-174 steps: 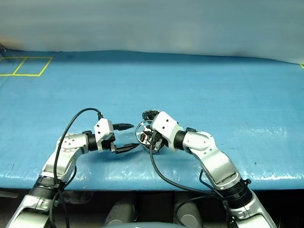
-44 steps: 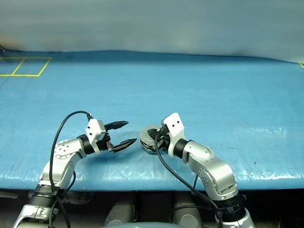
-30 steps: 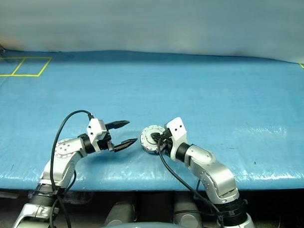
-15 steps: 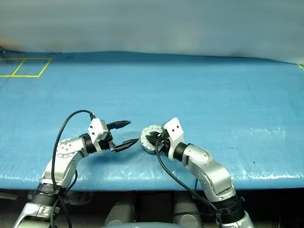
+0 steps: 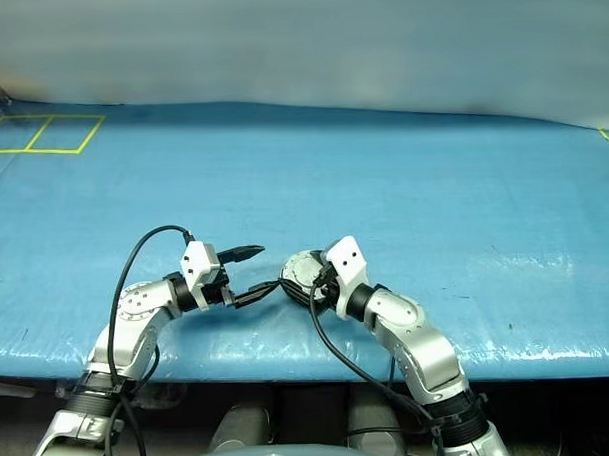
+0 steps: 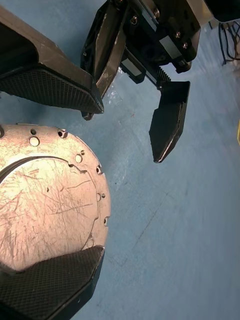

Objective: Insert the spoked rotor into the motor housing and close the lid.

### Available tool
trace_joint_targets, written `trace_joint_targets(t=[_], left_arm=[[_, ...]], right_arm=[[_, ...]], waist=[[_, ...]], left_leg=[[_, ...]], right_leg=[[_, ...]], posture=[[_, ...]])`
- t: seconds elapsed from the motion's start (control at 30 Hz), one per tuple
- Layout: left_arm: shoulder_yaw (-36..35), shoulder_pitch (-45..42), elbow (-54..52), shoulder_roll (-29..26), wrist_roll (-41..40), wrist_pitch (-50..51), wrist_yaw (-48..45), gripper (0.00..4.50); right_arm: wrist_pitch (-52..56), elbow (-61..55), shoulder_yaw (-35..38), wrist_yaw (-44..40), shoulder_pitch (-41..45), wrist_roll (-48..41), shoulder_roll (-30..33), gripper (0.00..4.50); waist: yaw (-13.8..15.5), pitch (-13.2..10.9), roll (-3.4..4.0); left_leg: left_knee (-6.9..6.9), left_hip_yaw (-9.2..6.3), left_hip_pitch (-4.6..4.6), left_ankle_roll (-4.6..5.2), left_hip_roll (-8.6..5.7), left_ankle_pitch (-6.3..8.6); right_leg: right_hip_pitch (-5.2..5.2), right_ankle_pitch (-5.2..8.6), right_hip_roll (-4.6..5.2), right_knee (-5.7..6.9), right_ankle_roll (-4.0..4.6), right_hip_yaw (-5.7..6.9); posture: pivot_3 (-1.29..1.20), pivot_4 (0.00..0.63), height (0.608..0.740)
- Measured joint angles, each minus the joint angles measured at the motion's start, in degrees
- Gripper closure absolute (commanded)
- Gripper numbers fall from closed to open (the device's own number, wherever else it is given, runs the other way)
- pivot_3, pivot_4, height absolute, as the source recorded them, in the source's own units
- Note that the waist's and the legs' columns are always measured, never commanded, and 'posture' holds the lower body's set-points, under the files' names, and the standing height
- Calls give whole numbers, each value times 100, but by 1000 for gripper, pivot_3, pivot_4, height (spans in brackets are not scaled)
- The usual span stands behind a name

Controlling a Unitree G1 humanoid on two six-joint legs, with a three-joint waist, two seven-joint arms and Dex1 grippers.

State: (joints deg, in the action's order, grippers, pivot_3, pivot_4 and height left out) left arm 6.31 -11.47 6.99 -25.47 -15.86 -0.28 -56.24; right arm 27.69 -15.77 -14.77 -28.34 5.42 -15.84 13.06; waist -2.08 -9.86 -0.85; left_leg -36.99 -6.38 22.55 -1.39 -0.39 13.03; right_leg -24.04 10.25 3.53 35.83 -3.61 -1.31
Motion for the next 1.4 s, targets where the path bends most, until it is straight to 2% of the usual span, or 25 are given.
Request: trace_joint_targets(t=[0.73, 0.87, 0.9, 1.1, 1.4], left_arm=[[-46, 190, -14, 13, -77, 77, 0, 391], [-89, 189, -14, 13, -74, 70, 7, 391], [-94, 188, -14, 13, -73, 65, 11, 391], [-122, 193, -14, 26, -53, -25, 117, 391], [-123, 353, -13, 39, -46, -26, 154, 391]], right_arm=[[-829, 496, -61, 76, -65, 520, -35, 25], [-894, 519, -57, 77, -114, 546, -37, 1294], [-897, 519, -58, 79, -118, 550, -49, 1465], [-806, 450, -46, 109, -119, 544, -87, 1462], [198, 46, -6, 379, 72, 407, -275, 1462]], waist=[[1, -1, 1], [0, -1, 1], [1, -1, 1], [2, -1, 1], [-4, -2, 3]], left_leg=[[4, 1, 4, 0, 0, 0], [4, 1, 3, 0, 0, 0], [4, 1, 3, 0, 0, 0], [4, 0, 4, -1, 0, 0], [6, 1, 7, -1, 1, 0]], right_leg=[[-6, 0, 0, -1, 1, 0], [-6, 1, 0, -1, 1, 0], [-6, 1, 0, -1, 1, 0], [-6, 1, 0, -1, 1, 0], [-14, 1, 0, 2, 2, -1]], posture=[[0, 150, 740], [0, 150, 740], [0, 150, 740], [0, 150, 740], [0, 150, 740]])
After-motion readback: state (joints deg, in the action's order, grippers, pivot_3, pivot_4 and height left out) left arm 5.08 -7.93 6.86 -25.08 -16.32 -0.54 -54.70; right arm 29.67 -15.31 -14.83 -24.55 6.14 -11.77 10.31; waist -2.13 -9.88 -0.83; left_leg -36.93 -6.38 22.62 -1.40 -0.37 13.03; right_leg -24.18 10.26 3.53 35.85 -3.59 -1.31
